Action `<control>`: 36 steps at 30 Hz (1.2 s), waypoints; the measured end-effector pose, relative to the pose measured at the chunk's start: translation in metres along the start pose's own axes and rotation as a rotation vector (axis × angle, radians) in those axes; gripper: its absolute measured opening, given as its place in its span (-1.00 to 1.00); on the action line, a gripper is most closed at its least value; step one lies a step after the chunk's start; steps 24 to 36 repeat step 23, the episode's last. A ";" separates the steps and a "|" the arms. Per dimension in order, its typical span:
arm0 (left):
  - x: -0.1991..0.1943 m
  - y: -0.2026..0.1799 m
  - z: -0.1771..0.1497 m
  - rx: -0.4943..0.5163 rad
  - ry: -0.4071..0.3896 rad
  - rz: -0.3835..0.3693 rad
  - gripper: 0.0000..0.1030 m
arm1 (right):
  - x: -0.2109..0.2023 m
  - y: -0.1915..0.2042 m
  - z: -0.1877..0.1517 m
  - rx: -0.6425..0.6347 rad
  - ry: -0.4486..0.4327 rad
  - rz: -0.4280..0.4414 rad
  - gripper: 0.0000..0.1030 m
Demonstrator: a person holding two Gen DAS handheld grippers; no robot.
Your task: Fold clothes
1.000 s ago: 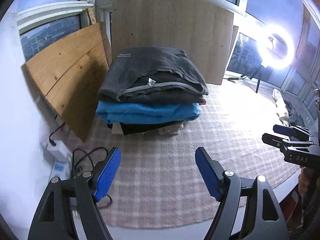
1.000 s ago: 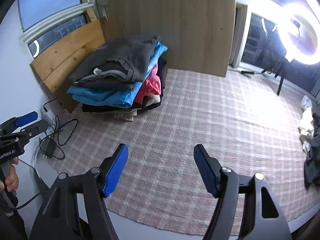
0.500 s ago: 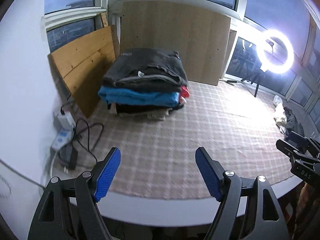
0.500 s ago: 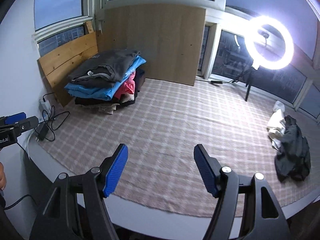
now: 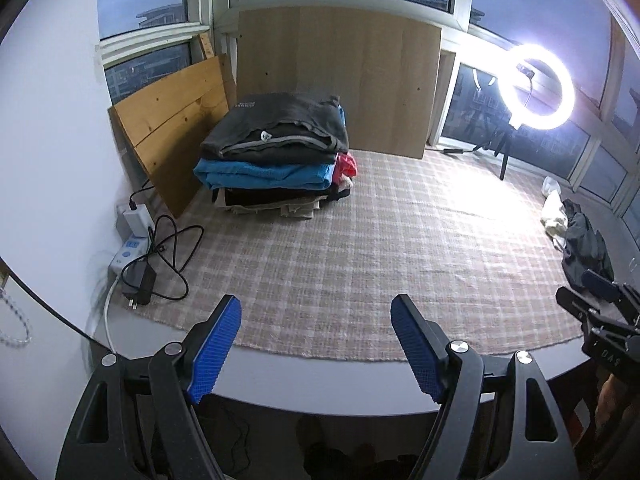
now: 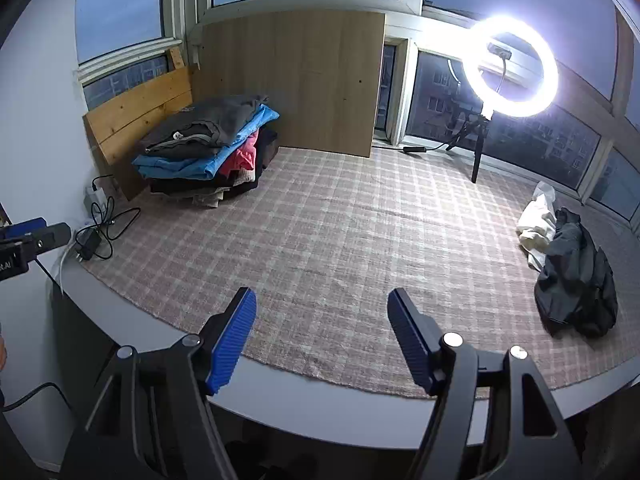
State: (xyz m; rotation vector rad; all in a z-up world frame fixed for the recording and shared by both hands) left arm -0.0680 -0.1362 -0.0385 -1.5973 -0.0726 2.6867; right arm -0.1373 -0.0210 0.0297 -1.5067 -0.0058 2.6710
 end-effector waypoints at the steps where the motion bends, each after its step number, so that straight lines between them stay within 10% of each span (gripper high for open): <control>1: -0.002 -0.001 0.000 0.005 -0.003 0.001 0.47 | -0.001 0.000 -0.001 0.001 -0.002 0.001 0.31; 36: -0.027 -0.014 -0.003 0.020 -0.081 -0.006 0.50 | 0.007 0.002 -0.007 -0.016 0.031 0.010 0.31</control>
Point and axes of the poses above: each gripper's, at about its wrist camera, not at the fingertips, and x roughly the way its jaws point, y to its left, z to its top, the point moved 3 cm from there along x, roughly the way its jaws point, and after that the axes turned 14 degrees about y, right-handed, at the moved point
